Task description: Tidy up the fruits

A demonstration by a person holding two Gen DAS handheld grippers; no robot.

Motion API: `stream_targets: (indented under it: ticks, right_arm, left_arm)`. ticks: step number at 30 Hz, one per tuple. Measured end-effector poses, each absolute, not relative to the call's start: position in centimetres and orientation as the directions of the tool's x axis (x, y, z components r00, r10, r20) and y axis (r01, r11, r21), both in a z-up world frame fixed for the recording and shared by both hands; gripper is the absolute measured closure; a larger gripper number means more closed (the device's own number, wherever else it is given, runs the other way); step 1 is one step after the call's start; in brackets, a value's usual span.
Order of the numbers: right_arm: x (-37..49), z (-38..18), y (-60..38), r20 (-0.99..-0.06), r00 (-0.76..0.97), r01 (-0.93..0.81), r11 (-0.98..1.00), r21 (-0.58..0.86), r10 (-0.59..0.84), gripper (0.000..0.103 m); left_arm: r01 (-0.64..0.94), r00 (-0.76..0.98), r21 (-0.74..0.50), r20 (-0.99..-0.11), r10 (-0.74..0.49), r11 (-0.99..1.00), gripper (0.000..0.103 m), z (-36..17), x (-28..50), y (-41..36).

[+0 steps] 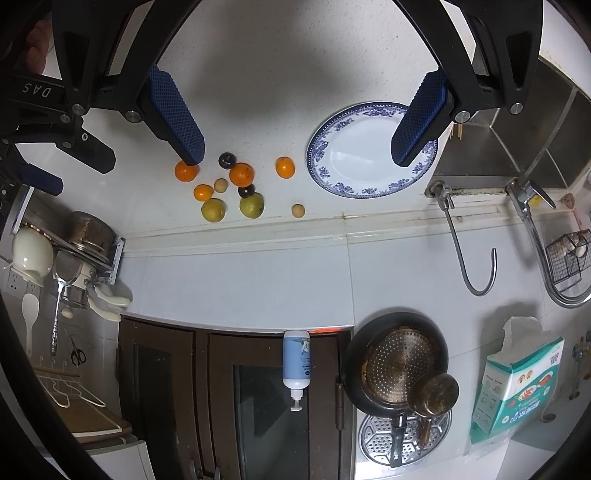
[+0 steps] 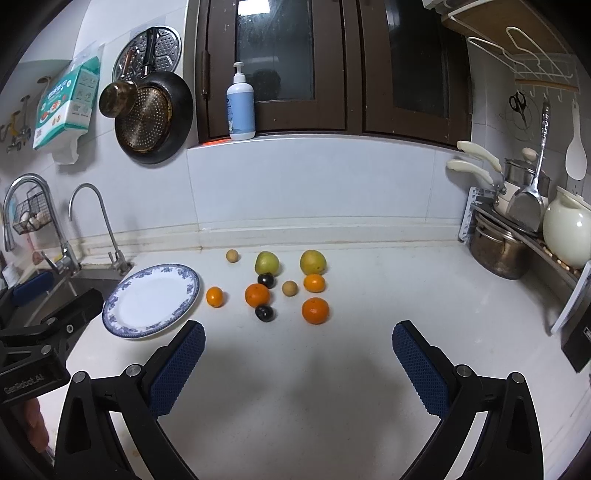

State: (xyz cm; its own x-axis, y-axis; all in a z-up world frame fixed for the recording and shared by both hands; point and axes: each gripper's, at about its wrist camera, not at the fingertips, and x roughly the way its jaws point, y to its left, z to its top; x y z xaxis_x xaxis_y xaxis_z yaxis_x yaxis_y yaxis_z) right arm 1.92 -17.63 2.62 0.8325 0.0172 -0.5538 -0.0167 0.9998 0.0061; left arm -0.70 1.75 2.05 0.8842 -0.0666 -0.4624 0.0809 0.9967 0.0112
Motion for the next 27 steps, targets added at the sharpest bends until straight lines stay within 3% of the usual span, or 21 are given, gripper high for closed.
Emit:
stream_targets:
  ticks: [27]
  right_arm:
    - [3.8, 2.2, -17.0, -0.58, 0.814, -0.011, 1.0, -0.003, 0.007, 0.001]
  left_arm:
    - [0.098, 0.867, -0.004, -0.491, -0.088, 0.995, 0.0, 1.0, 1.4, 2.2]
